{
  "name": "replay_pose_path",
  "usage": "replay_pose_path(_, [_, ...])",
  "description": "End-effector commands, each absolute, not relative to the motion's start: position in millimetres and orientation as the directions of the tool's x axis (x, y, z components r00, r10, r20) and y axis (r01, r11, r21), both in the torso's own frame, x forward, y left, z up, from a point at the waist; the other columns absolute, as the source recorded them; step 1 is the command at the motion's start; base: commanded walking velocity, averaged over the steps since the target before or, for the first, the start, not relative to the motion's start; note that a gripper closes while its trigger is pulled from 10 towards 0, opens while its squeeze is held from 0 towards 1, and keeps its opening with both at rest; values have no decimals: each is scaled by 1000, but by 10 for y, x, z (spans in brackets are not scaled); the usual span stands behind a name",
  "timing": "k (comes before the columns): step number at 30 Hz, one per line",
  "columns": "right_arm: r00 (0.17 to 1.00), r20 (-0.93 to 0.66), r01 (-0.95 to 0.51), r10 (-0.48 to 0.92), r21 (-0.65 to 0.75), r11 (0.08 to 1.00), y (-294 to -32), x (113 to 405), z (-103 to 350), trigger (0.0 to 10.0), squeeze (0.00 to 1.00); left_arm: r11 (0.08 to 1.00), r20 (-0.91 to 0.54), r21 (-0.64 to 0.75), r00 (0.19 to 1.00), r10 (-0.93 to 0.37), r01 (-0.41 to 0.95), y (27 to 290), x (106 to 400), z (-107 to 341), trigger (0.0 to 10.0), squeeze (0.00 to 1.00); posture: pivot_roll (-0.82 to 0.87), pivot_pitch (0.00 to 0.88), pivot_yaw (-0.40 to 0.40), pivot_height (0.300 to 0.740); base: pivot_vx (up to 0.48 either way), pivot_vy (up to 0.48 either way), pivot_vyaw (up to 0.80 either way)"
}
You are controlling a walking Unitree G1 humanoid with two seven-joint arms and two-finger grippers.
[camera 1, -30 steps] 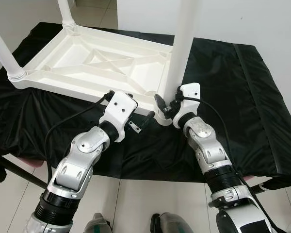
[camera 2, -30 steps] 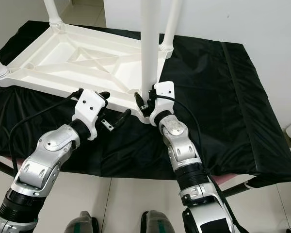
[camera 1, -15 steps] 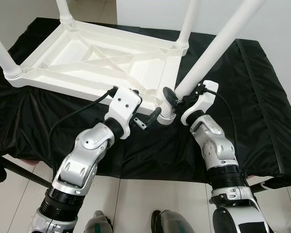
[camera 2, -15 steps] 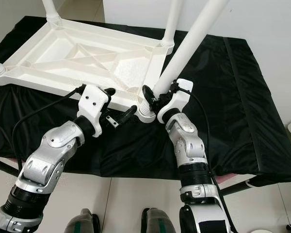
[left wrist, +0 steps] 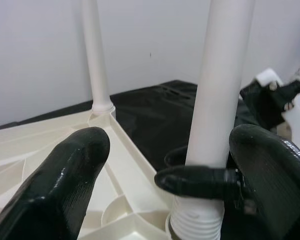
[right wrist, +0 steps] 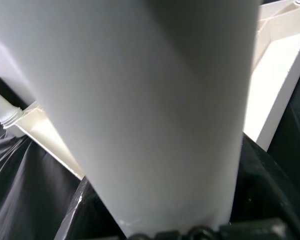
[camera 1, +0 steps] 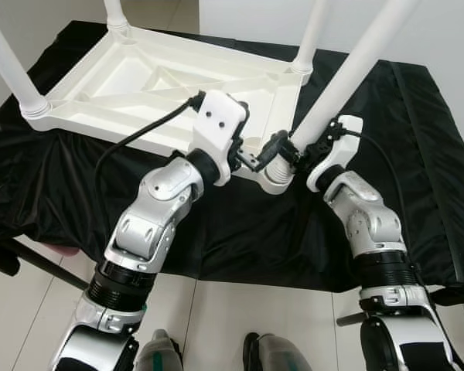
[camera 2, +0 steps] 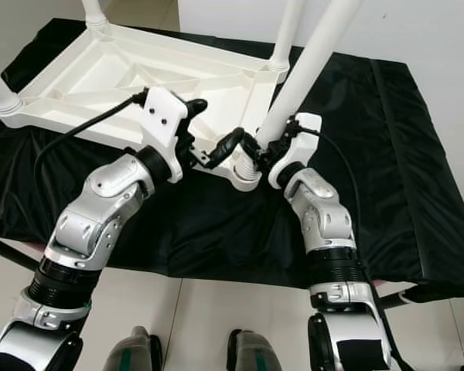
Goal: Building children table
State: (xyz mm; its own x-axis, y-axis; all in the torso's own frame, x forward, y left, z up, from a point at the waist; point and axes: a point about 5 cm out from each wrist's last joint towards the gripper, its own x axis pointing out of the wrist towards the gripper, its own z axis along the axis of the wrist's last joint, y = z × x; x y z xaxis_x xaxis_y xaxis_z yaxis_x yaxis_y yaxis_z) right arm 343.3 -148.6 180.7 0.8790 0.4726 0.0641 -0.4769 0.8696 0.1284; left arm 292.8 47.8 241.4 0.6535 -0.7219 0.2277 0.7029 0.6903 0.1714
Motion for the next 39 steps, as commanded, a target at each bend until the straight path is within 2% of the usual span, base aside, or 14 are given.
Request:
replay_pose_path(1, [852,68,-523,519,95,847,-1485,3419,1858,10000,0,624,229,177,585,-778,761,424,2909,2451,10000,1000,-28,48,-20,740,0,0,0])
replay_pose_path(2, [852,68,-523,519,95,847,-1485,3419,1858,10000,0,624,229,177,585,-778,761,424,2909,2451,10000,1000,-28,48,-20,740,0,0,0])
replay_pose_path(3, [802,23,-597,597,-31,802,-1478,3402,1874,10000,0,592,248,185,546,-801,785,387,2918,2544,10000,0,-30,29,-21,740,0,0,0])
replay_pose_path(10, [722,-25,-689,692,-118,715,-1458,3362,1935,10000,0,550,266,193,496,-827,813,341,2939,2673,10000,0,-30,23,-22,740,0,0,0])
replay_pose_path(12, [680,-65,-729,730,-163,665,-1458,3349,1954,10000,0,509,292,175,450,-844,842,301,2952,2806,10000,0,-30,11,-24,740,0,0,0])
replay_pose_path(16, [650,-99,-754,753,-205,624,-1465,3335,1949,10000,0,470,302,168,408,-861,867,266,2952,2895,10000,0,-29,11,-25,740,0,0,0])
replay_pose_path(21, [604,-138,-787,785,-259,560,-1467,3318,1959,10000,0,397,251,178,349,-903,900,169,2972,2936,10000,0,-35,19,-17,740,0,0,0])
replay_pose_path(28, [601,-144,-787,786,-273,553,-1479,3313,1972,10000,0,377,193,144,348,-918,915,104,2999,2876,10000,0,-40,24,-10,740,0,0,0])
replay_pose_path(33, [608,-146,-781,781,-288,554,-1489,3318,1971,10000,0,384,85,85,377,-922,920,54,3063,2783,10000,0,-38,28,-7,740,0,0,0])
replay_pose_path(38, [604,-148,-783,783,-292,549,-1488,3318,1970,10000,0,393,54,56,390,-919,918,39,3091,2771,10000,0,-38,28,-7,740,0,0,0])
replay_pose_path(39, [605,-148,-782,782,-294,549,-1488,3323,1970,10000,0,398,50,24,397,-917,917,34,3114,2791,9451,0,-31,29,-12,740,0,0,0])
